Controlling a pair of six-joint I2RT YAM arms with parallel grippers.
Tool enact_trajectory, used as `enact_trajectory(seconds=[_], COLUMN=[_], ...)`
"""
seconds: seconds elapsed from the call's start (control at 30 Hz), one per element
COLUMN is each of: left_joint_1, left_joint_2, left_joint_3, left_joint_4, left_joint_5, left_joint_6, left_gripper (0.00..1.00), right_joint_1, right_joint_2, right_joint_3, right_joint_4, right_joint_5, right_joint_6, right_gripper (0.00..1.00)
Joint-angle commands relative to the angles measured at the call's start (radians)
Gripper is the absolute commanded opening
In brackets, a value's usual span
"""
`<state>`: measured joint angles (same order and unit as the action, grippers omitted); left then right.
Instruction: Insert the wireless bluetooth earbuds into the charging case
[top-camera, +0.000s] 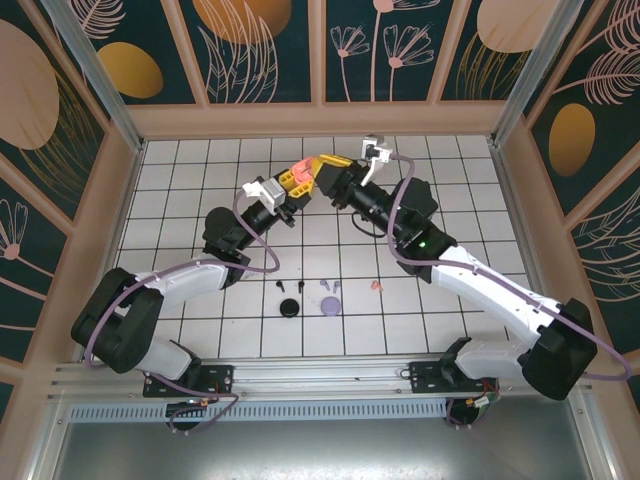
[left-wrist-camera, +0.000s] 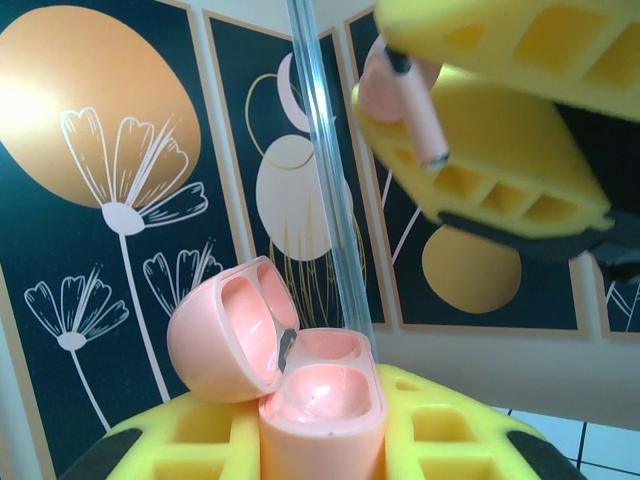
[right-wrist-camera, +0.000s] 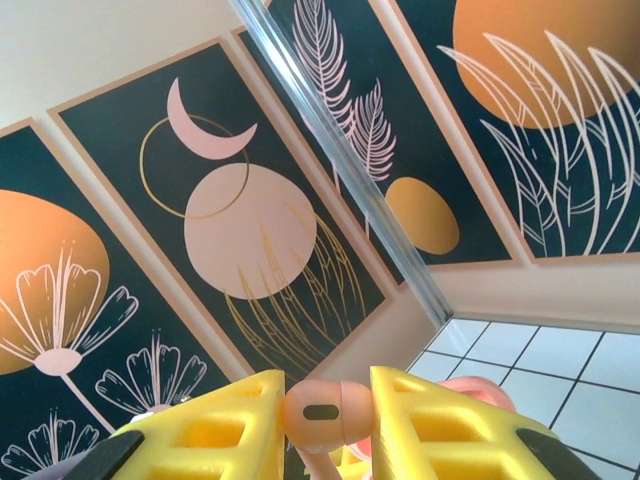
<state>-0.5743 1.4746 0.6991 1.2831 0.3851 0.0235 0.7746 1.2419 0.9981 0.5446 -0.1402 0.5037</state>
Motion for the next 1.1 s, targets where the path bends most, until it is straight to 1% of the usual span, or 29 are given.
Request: enact_trajectory(seconds=[0.0,0.47,1.07], left_joint_1=[-0.007,-0.009,-0.012], left_joint_2=[0.006,0.006,-0.009], left_joint_3=[0.034,0.034,0.039], left_joint_4=[0.059,0.063,0.067], left_joint_5=[0.006,0.005,0.019], left_joint_6=[-0.023,-0.033,-0.044], left_gripper=[0.00,0.00,0.00], right_joint_1=[0.015,0.034,0.034], right_joint_2=[0.023,0.087,0.130], right_joint_3=[-0.002,-0.009,-0.018], right_joint_4=[0.085,0.110,0.058], right_joint_5=[-0.027,-0.036,0.019], right_joint_6=[0.022,0.049,0.014], right_gripper=[0.26,0.25,0.25])
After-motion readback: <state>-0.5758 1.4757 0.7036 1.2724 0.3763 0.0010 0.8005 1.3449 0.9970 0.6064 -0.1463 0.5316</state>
